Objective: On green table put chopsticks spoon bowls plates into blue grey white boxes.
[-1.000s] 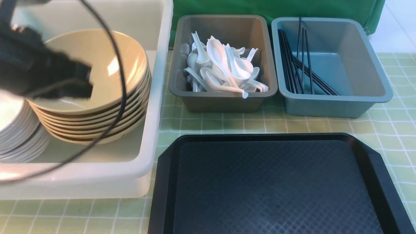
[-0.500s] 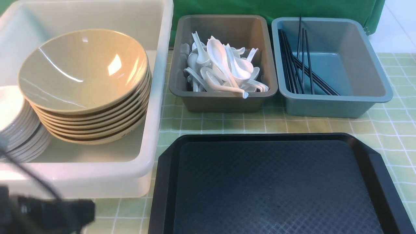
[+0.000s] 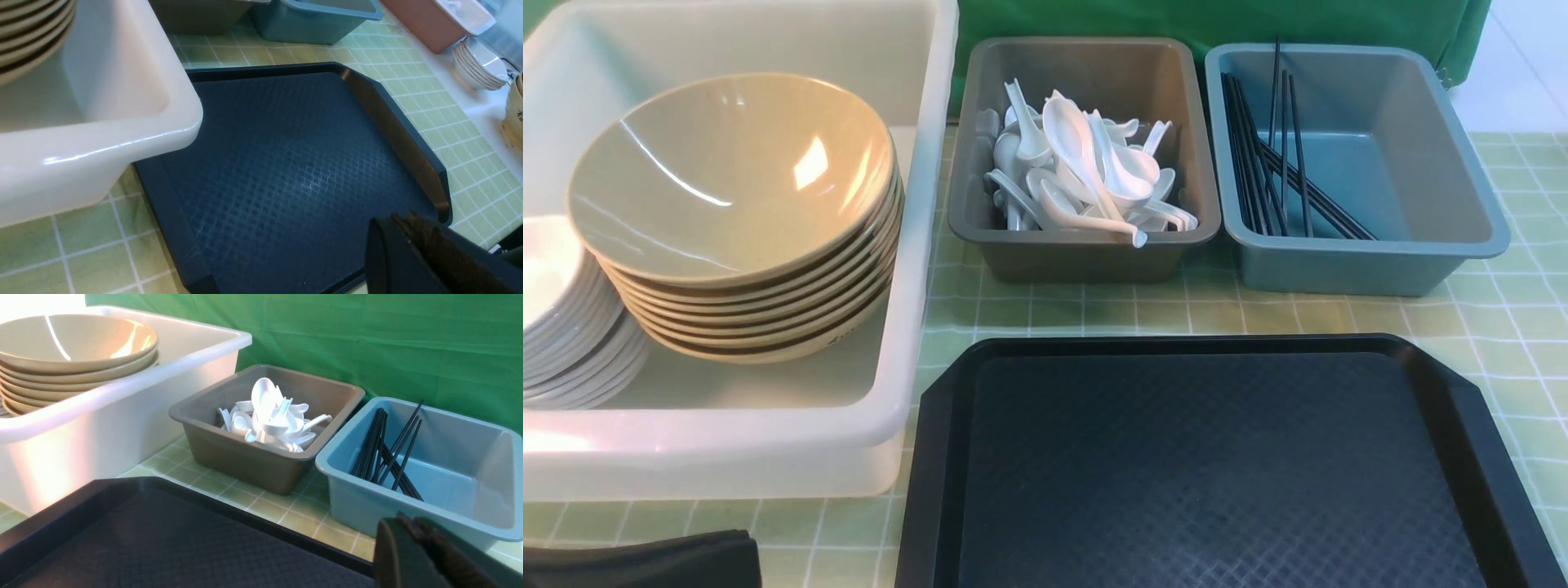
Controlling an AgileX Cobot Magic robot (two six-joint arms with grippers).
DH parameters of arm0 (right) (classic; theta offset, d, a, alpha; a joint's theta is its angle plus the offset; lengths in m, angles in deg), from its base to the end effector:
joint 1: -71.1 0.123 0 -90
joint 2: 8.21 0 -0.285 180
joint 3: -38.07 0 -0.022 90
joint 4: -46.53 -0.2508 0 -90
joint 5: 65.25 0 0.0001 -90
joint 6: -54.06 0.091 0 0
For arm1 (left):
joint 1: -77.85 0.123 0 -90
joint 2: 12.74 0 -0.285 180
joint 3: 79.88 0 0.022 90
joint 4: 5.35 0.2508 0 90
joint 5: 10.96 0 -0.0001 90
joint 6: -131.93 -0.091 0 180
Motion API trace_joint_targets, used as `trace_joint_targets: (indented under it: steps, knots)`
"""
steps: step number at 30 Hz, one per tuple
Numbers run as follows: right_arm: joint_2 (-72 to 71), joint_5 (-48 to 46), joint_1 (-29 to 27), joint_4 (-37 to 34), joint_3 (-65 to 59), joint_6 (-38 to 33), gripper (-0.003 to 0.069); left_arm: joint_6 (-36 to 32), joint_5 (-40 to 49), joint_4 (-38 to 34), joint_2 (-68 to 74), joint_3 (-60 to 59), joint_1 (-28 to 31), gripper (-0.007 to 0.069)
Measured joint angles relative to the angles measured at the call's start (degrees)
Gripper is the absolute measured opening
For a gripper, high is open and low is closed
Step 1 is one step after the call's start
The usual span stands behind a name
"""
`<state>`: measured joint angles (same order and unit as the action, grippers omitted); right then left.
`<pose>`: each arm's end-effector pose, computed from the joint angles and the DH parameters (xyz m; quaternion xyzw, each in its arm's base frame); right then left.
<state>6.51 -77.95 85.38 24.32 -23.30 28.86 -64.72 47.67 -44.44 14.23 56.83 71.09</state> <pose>0.0496 0.0205 0.2803 -0.1366 0.6803 0.0964 0.7136 0.0335 -0.0533 0.3168 0.1393 0.8394 -0.2965 0.4337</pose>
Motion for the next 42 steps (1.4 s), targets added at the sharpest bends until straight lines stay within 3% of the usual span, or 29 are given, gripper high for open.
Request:
trace_joint_targets:
  steps: [12,18,20,22,26,29,35,42]
  knots:
    - [0.0,0.0,0.0,0.0,0.0,0.0,0.0042,-0.5,-1.2,0.5,-1.2,-0.3,0.0,-0.0001]
    - [0.0,0.0,0.0,0.0,0.0,0.0,0.0046,-4.9,-17.7,10.3,-10.0,-3.5,0.2,-0.0001]
    - [0.0,0.0,0.0,0.0,0.0,0.0,0.0047,-3.8,-24.2,14.3,-11.7,-6.0,0.5,-0.0001]
    - [0.0,0.0,0.0,0.0,0.0,0.0,0.0047,3.5,-30.0,22.8,-13.3,-10.8,1.6,-0.0001]
    - [0.0,0.0,0.0,0.0,0.0,0.0,0.0047,19.7,-32.2,37.2,-17.9,-18.8,3.6,-0.0001]
    - [0.0,0.0,0.0,0.0,0.0,0.0,0.0047,24.4,-34.0,42.8,-19.7,-23.9,4.1,-0.0001]
    - [0.0,0.0,0.0,0.0,0.0,0.0,0.0047,23.8,-41.9,44.6,-19.9,-34.0,4.1,-0.0001]
    - [0.0,0.0,0.0,0.0,0.0,0.0,0.0047,22.2,-39.4,40.3,-19.9,-35.4,4.1,-0.0001]
